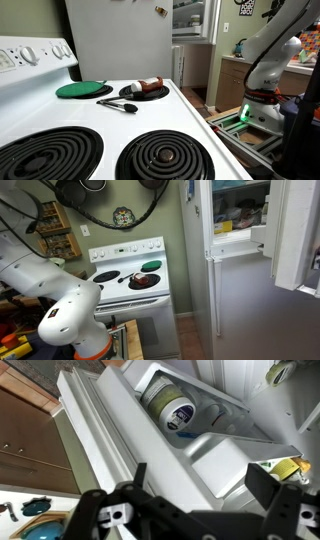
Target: Put the lunchbox in the fridge and then close the top fridge door
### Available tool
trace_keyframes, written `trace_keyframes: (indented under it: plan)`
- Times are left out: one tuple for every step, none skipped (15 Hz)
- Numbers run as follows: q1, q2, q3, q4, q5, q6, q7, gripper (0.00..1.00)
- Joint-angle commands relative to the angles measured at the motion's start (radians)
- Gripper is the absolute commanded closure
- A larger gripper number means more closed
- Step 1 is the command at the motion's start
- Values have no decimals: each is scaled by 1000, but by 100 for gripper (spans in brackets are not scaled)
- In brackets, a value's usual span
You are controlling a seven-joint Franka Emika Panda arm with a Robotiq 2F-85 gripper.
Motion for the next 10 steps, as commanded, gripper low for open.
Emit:
trace_keyframes:
  plan:
    - [41,-14,-54,1,80,21,-223,0]
    - [49,-15,-75,10,109,6,-295,0]
    - [87,-20,-120,9,107,2,-367,0]
    - [112,-21,-158,11,115,-16,-442,0]
    - [135,-18,-198,9,122,-29,-517,0]
    - [153,-18,-232,5,132,-29,-595,0]
    - [164,-12,-262,4,151,-40,-671,0]
    - [154,-6,-274,2,170,-47,-749,0]
    - [156,4,-297,13,206,-72,-830,0]
    - [163,9,-317,13,230,-81,-899,0]
